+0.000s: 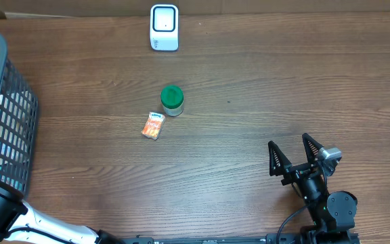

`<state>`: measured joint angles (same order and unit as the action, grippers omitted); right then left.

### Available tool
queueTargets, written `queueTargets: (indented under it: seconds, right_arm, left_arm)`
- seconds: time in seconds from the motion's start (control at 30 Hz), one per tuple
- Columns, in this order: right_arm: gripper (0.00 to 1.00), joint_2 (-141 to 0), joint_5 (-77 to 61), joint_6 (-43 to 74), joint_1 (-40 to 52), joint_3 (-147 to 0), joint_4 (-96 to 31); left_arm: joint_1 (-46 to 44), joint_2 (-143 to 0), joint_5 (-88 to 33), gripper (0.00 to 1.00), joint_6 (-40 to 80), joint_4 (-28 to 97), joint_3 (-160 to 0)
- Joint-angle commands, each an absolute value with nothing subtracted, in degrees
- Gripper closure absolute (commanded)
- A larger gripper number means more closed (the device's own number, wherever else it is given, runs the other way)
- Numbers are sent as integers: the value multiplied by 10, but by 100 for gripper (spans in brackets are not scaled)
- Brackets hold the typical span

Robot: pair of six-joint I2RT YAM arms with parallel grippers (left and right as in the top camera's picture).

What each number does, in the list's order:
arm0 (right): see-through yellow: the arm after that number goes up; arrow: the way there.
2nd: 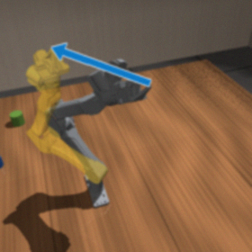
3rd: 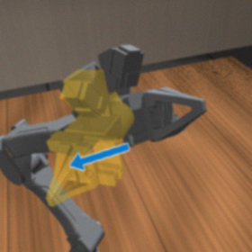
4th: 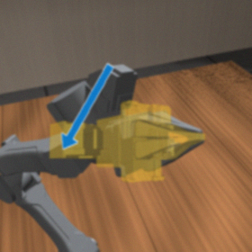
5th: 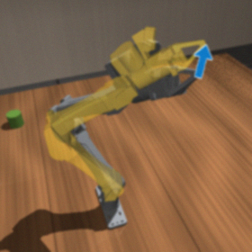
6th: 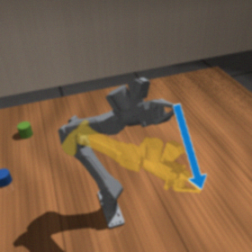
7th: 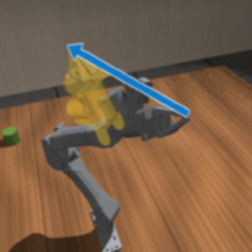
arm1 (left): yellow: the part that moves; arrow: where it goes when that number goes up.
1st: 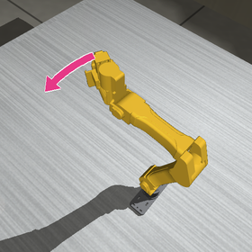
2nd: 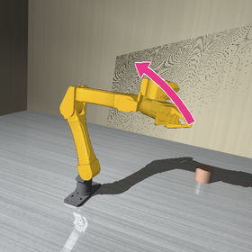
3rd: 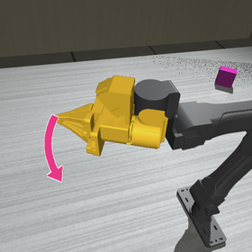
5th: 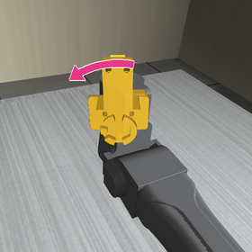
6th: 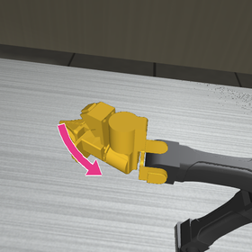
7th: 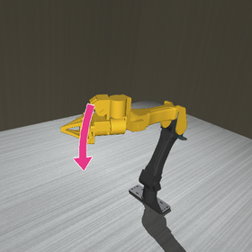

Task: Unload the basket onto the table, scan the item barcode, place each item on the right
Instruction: 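Move the left gripper back into the basket and grasp the green tissue pack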

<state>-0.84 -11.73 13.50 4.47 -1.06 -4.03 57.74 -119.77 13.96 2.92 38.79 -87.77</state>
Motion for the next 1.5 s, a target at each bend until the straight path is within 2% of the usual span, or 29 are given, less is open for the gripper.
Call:
queueTargets:
  seconds: [0.0,0.1,0.2,0.27,0.4,0.57,0.7,0.87,1.0,1.17,1.23,1.33,1.47]
  right_arm:
    - [0,-2,-114,135,41,-4,-37]
    - [0,-2,-114,135,41,-4,-37]
    - [0,-2,-114,135,41,-4,-37]
    - [0,-2,-114,135,41,-4,-37]
    - [0,-2,-114,135,41,-4,-37]
    - [0,-2,-114,135,41,-4,-37]
    - [0,-2,-114,135,41,-4,-37]
    - [0,-2,-114,135,41,-4,-37]
    - [0,-2,-114,135,41,-4,-37]
    - [0,-2,-114,135,41,-4,-37]
    - [0,-2,-114,135,41,-4,-37]
    - [0,-2,-114,135,41,-4,-37]
    - [0,-2,-114,135,41,-4,-37]
  left_arm:
    - [572,-1209,135,76,53,437,-907]
    - [572,-1209,134,77,71,497,-953]
    - [571,-1209,133,83,89,578,-1031]
    - [567,-1209,125,87,90,635,-1098]
    - [558,-1206,96,90,91,731,-1238]
    - [543,-1177,-21,90,106,789,-1379]
    - [521,-1132,-154,89,108,792,-1432]
    - [466,-1073,-250,88,102,806,-1436]
    - [387,-1060,-245,88,64,833,-1436]
    - [262,-1071,-176,88,30,885,-1405]
    - [183,-1082,-97,87,25,896,-1355]
    - [118,-1087,-25,85,26,870,-1273]
    - [58,-1087,6,83,35,791,-1132]
